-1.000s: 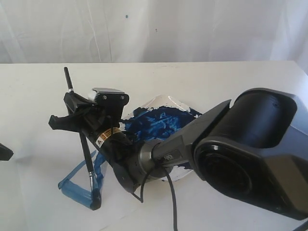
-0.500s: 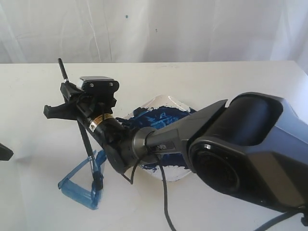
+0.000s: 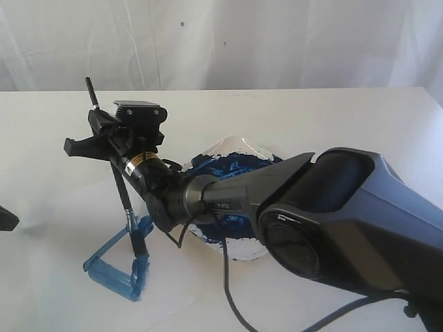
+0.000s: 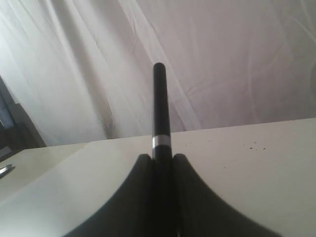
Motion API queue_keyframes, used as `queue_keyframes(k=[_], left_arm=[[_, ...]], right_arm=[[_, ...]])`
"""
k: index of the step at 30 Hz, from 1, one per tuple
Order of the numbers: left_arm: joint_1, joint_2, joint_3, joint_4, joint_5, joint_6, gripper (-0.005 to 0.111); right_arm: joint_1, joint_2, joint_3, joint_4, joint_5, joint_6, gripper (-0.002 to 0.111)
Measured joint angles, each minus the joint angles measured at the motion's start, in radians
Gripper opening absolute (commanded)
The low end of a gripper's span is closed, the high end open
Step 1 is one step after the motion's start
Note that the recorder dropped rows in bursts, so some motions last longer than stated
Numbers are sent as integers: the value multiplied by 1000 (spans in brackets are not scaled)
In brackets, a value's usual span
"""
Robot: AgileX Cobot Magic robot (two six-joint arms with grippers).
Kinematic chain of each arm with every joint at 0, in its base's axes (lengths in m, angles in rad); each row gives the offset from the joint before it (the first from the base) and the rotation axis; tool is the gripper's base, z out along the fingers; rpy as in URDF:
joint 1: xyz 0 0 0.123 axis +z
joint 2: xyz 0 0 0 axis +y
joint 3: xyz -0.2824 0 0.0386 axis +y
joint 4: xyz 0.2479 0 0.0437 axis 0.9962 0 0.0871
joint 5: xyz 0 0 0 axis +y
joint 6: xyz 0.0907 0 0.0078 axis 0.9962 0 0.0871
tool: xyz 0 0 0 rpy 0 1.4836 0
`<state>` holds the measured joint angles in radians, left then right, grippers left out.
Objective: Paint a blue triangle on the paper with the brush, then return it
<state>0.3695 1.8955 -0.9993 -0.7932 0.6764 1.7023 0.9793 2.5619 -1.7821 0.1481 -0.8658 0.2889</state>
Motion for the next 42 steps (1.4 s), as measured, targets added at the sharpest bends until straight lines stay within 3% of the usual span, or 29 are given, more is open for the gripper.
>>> queue_keyframes(k=[25,33,42], left_arm=[[0,0,0,2,2,4,0],[0,0,0,2,2,4,0],[0,0,0,2,-13,4,0]], right_arm=[[-89,143,-369,0,166,3,0],[-89,120,-394,-78,187,4,0],[-79,-20,-398,-126,374,6,0]])
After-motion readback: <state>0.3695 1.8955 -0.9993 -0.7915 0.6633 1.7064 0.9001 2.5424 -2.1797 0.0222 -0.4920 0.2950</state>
